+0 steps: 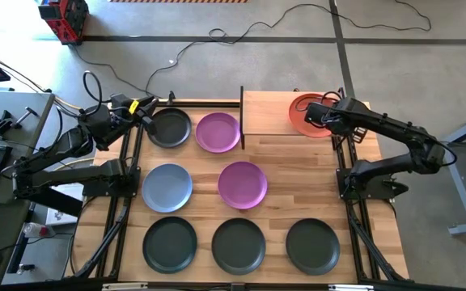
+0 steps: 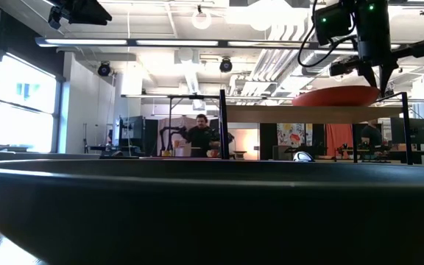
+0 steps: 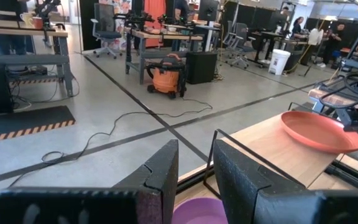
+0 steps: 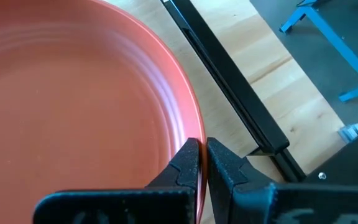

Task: Place and stack plates onto a shelf
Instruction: Put the orange plate on the shelf

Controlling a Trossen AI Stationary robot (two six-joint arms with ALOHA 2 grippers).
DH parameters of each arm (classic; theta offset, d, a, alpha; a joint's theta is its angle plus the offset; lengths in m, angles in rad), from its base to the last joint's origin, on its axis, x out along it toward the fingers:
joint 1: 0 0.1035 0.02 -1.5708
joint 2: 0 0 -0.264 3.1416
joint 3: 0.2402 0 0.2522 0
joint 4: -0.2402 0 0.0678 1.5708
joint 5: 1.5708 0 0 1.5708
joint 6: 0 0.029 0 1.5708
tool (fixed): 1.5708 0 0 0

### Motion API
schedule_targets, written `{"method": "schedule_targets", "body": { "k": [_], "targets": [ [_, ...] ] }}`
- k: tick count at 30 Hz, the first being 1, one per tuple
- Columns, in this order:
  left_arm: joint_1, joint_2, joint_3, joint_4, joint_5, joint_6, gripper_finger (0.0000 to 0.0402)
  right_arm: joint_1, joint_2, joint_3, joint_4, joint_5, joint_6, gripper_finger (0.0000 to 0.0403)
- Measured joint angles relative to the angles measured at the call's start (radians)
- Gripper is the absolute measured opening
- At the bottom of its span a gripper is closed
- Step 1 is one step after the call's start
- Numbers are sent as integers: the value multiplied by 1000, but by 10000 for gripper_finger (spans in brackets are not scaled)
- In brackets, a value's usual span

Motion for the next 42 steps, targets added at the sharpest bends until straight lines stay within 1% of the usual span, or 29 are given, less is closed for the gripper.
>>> {"method": "schedule_targets", "body": {
  "k": [4,7,15,21,27,35,42],
  "targets": [
    [0,0,0,0,0,0,90,-22,0,0,-6,-42,-6,1],
    [0,0,0,0,0,0,90,-36,0,0,-9,-54,-8,1],
    [0,0,0,0,0,3,90,-37,0,0,19,-55,-26,1],
    [0,0,0,0,0,71,90,-37,0,0,60,-65,-26,1],
    [0,0,0,0,0,55,90,-37,-1,0,41,-76,-27,1],
    [0,0,0,0,0,55,90,-36,-1,0,21,-53,-27,1],
    [0,0,0,0,0,55,90,-36,-1,0,21,11,-27,1]
  ]
}}
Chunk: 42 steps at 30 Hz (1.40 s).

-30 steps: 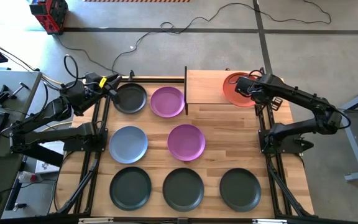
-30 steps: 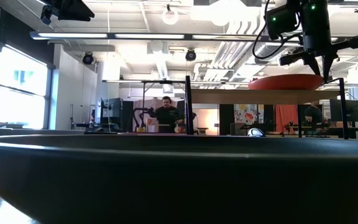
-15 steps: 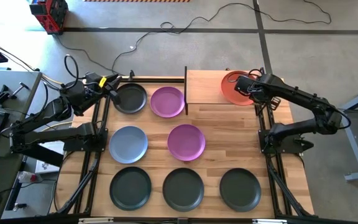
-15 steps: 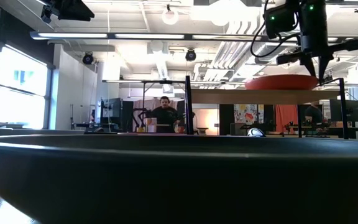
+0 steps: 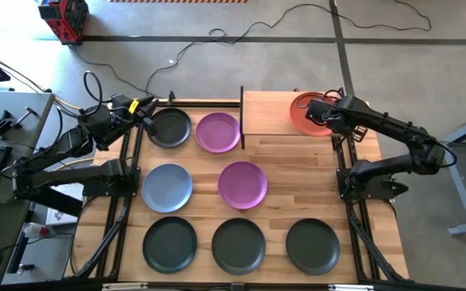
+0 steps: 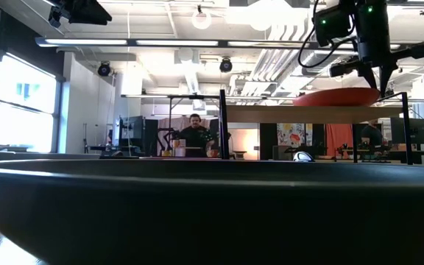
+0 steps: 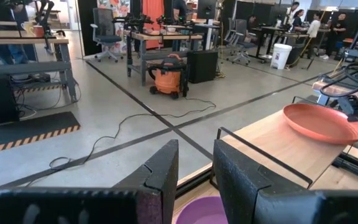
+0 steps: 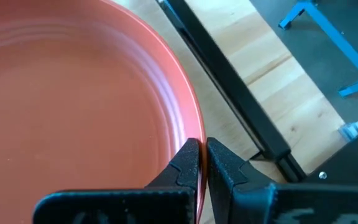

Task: Place and stack plates onto a shelf
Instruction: Put the orange plate on the shelf, then stack the bottom violet plate on top of the orange plate on the shelf

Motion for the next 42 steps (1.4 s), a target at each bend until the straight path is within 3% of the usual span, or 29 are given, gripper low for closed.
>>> {"method": "schedule_targets", "body": {
  "k": [32,36,42],
  "targets": [
    [0,0,0,0,0,-1,90,-7,0,0,27,33,0,1],
    [0,0,0,0,0,-1,90,-7,0,0,26,34,0,24],
    [0,0,0,0,0,0,90,-7,0,0,29,50,-19,91]
  ]
}}
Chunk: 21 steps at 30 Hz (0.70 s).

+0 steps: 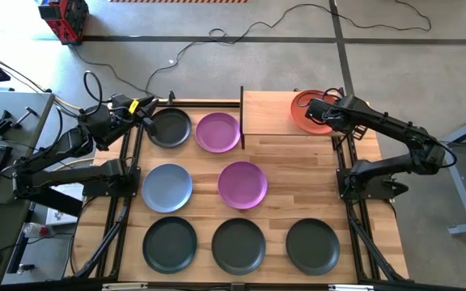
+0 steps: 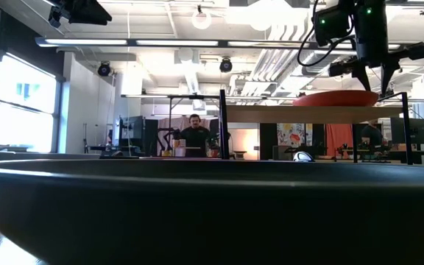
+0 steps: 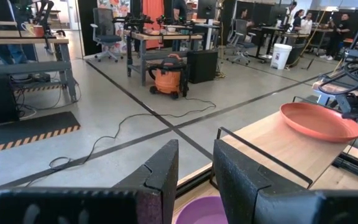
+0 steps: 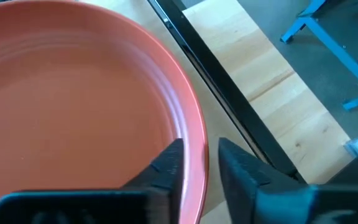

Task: Place and stack plates onto a shelf
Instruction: Stack the bottom violet plate on top of the orange plate on the shelf

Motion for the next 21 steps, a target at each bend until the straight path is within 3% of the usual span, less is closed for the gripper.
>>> {"method": "schedule_targets", "body": {
  "k": [5,13,21],
  "targets": [
    [0,0,0,0,0,0,90,4,-19,12,-4,1,-8,125],
    [0,0,0,0,0,0,90,35,-62,140,13,-37,-165,130],
    [0,0,0,0,0,0,90,115,-62,222,236,-299,-491,130]
  ]
}}
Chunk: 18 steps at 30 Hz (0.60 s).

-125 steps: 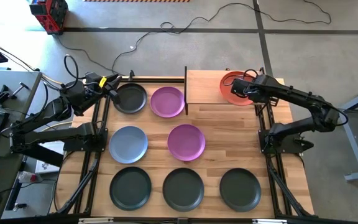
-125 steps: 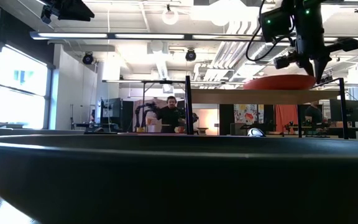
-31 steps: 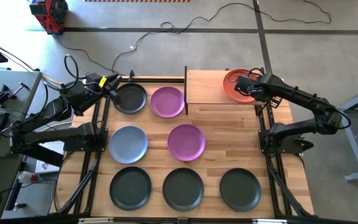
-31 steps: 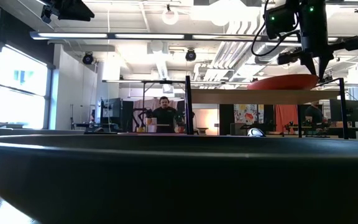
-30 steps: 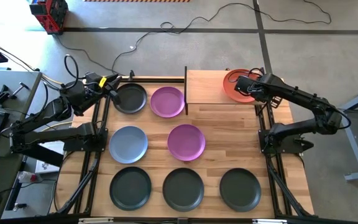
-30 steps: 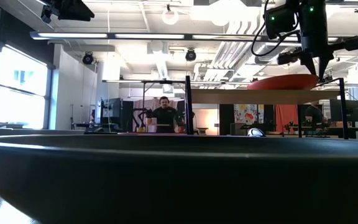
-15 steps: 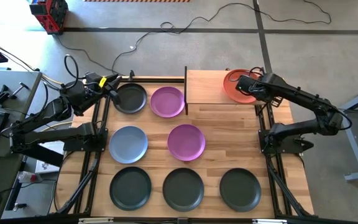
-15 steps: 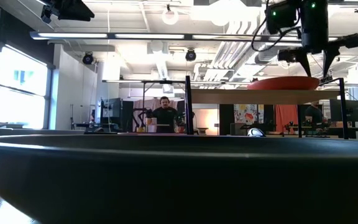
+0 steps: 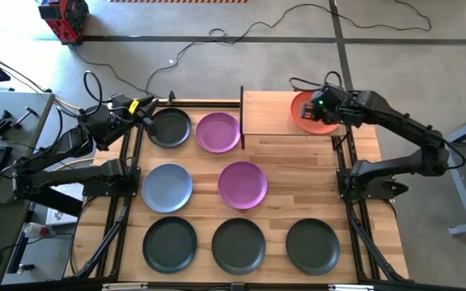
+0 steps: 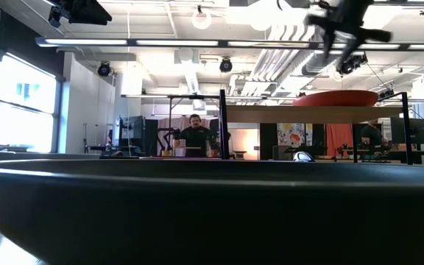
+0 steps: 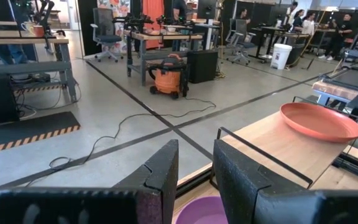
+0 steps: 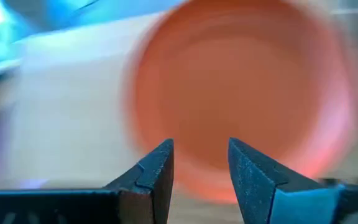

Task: Place and stack plates onto a shelf
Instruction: Stack the bottom violet plate on top of the orange plate on the shelf

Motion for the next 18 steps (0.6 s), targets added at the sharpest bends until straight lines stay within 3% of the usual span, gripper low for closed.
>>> {"method": "schedule_targets", "body": {
  "k": [8,18],
  "targets": [
    [0,0,0,0,0,0,90,139,25,0,338,-217,-250,130],
    [0,0,0,0,0,0,90,304,149,0,405,-302,-384,130]
  ]
}}
